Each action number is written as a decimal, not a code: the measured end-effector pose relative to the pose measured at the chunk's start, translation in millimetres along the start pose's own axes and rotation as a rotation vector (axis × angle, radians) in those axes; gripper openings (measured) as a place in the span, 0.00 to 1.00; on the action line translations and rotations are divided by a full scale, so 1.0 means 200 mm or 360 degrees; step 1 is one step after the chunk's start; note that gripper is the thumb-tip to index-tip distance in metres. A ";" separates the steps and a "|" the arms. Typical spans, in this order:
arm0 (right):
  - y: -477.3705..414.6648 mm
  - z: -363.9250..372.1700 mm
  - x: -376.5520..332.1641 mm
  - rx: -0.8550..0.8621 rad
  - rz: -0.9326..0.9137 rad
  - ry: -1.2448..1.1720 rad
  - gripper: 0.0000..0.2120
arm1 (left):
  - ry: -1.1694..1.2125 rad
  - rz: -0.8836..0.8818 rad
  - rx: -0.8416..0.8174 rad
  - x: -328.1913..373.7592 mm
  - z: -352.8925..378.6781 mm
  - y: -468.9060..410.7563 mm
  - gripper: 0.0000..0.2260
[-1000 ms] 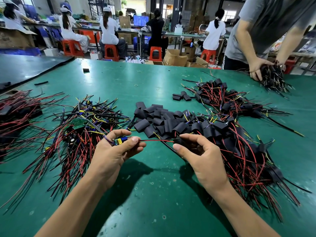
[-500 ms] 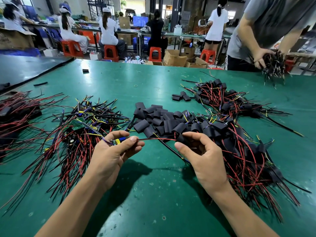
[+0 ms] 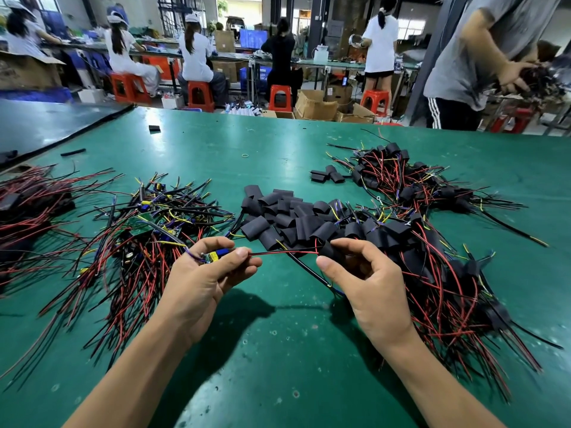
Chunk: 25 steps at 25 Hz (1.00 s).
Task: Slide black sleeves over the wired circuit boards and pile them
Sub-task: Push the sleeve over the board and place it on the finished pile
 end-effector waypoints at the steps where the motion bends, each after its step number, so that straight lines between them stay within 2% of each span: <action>1: 0.00 0.01 0.00 -0.0020 0.0011 -0.0009 0.13 | -0.0008 -0.0006 -0.0001 0.00 0.00 0.00 0.13; 6: 0.02 0.06 -0.01 -0.0271 0.0058 -0.0104 0.14 | -0.0060 -0.0064 -0.0070 -0.03 0.01 0.00 0.15; 10: 0.06 0.13 -0.01 -0.0480 0.0337 -0.0547 0.15 | -0.0079 -0.0198 -0.0132 -0.09 0.06 0.03 0.14; 12: 0.06 0.14 -0.01 -0.0484 0.0442 -0.0762 0.15 | -0.0158 -0.0287 -0.0208 -0.13 0.10 0.05 0.12; 14: 0.05 0.15 -0.02 -0.0470 0.0575 -0.1014 0.15 | -0.0239 -0.0379 -0.0324 -0.16 0.15 0.09 0.14; 17: 0.06 0.16 -0.03 -0.0491 0.0712 -0.1271 0.23 | -0.0162 -0.0537 -0.0504 -0.20 0.21 0.14 0.18; 20: 0.09 0.18 -0.03 -0.0568 0.0782 -0.1321 0.19 | -0.0138 -0.0550 -0.0593 -0.21 0.24 0.16 0.15; 23: 0.12 0.22 -0.02 -0.0618 0.0783 -0.1208 0.14 | -0.0211 -0.0395 -0.0505 -0.22 0.23 0.14 0.14; 25: 0.13 0.23 0.00 -0.0619 0.0784 -0.1143 0.15 | -0.0180 -0.0308 -0.0420 -0.21 0.21 0.12 0.16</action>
Point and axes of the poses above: each hand's wrist, its own y-axis away from the middle knuckle, its own z-axis out of the palm, x = y × z, the point moved 7 cm from there along -y, towards the middle knuckle, and after that the axes turned 3 degrees about x, right-handed, at the moved point
